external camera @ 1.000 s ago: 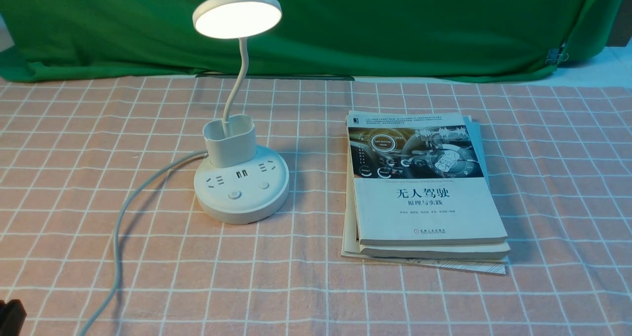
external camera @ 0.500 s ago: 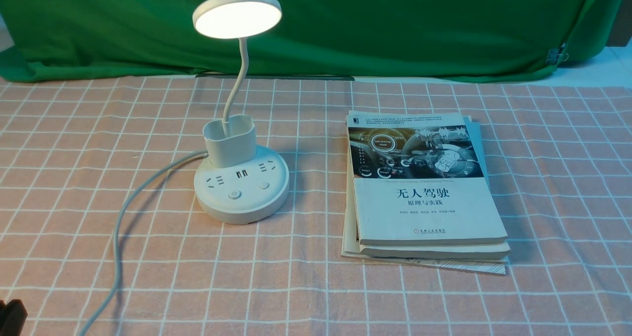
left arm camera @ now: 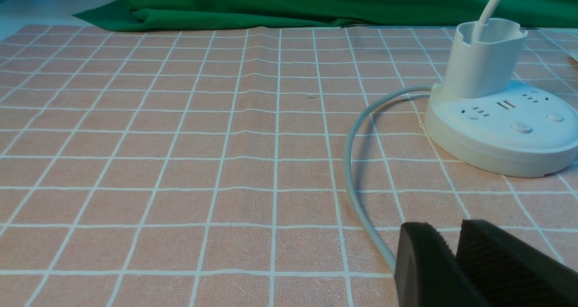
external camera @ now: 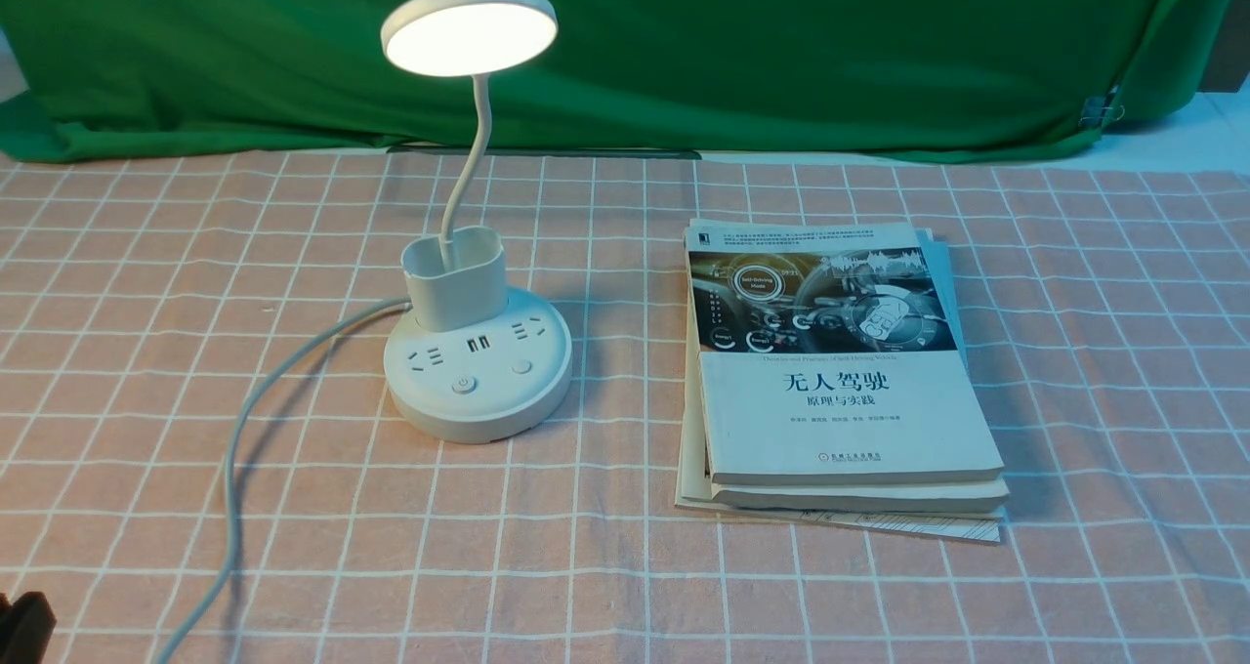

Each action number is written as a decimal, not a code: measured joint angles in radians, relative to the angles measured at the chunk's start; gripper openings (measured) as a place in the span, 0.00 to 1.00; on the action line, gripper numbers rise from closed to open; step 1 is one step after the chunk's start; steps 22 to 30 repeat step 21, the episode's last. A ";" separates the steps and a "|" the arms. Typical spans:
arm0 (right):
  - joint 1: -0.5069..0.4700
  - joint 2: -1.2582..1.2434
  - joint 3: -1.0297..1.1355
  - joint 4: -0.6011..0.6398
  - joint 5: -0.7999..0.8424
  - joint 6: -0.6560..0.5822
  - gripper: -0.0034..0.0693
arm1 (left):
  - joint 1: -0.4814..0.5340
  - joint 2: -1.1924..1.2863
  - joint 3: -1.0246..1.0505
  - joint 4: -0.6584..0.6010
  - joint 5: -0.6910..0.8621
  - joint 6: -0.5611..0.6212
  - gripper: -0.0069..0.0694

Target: Turn on the table lamp on the pink coffee tablecloth with your hand.

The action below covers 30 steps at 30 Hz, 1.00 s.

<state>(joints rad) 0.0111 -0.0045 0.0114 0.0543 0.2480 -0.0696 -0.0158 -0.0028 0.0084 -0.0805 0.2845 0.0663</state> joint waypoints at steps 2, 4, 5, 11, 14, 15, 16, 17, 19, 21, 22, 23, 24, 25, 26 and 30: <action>0.000 0.000 0.000 0.000 0.000 0.000 0.37 | 0.000 0.000 0.000 0.000 0.000 0.000 0.26; 0.000 0.000 0.000 0.000 0.000 0.000 0.37 | 0.000 0.000 0.000 0.000 0.000 0.000 0.27; 0.000 0.000 0.000 0.000 0.000 0.000 0.37 | 0.000 0.000 0.000 0.000 0.000 0.000 0.27; 0.000 0.000 0.000 0.000 0.000 0.000 0.37 | 0.000 0.000 0.000 0.000 0.000 0.000 0.28; 0.000 0.000 0.000 0.000 0.000 0.000 0.37 | 0.000 0.000 0.000 0.000 0.000 0.000 0.29; 0.000 0.000 0.000 0.000 0.000 0.000 0.37 | 0.000 0.000 0.000 0.000 0.000 0.000 0.29; 0.000 0.000 0.000 0.000 0.000 0.000 0.37 | 0.000 0.000 0.000 0.000 0.000 0.000 0.29; 0.000 0.000 0.000 0.000 0.000 0.000 0.37 | 0.000 0.000 0.000 0.000 0.000 0.000 0.29; 0.000 0.000 0.000 0.000 0.000 0.000 0.37 | 0.000 0.000 0.000 0.000 0.000 0.000 0.30; 0.000 0.000 0.000 0.000 -0.001 0.000 0.37 | 0.000 0.000 0.000 0.000 0.000 0.000 0.30; 0.000 0.000 0.000 0.000 -0.001 0.000 0.37 | 0.000 0.000 0.000 0.000 0.000 0.000 0.30; 0.000 0.000 0.000 0.000 -0.001 0.000 0.37 | 0.000 0.000 0.000 0.000 0.000 0.000 0.30; 0.000 0.000 0.000 0.000 -0.001 0.000 0.37 | 0.000 0.000 0.000 0.000 0.000 0.000 0.30; 0.000 0.000 0.000 0.000 -0.001 0.000 0.37 | 0.000 0.000 0.000 0.000 0.000 0.000 0.30; 0.000 0.000 0.000 0.000 -0.001 0.000 0.37 | 0.000 0.000 0.000 0.000 0.000 0.000 0.30; 0.000 0.000 0.000 0.000 -0.001 0.000 0.37 | 0.000 0.000 0.000 0.000 0.000 0.000 0.30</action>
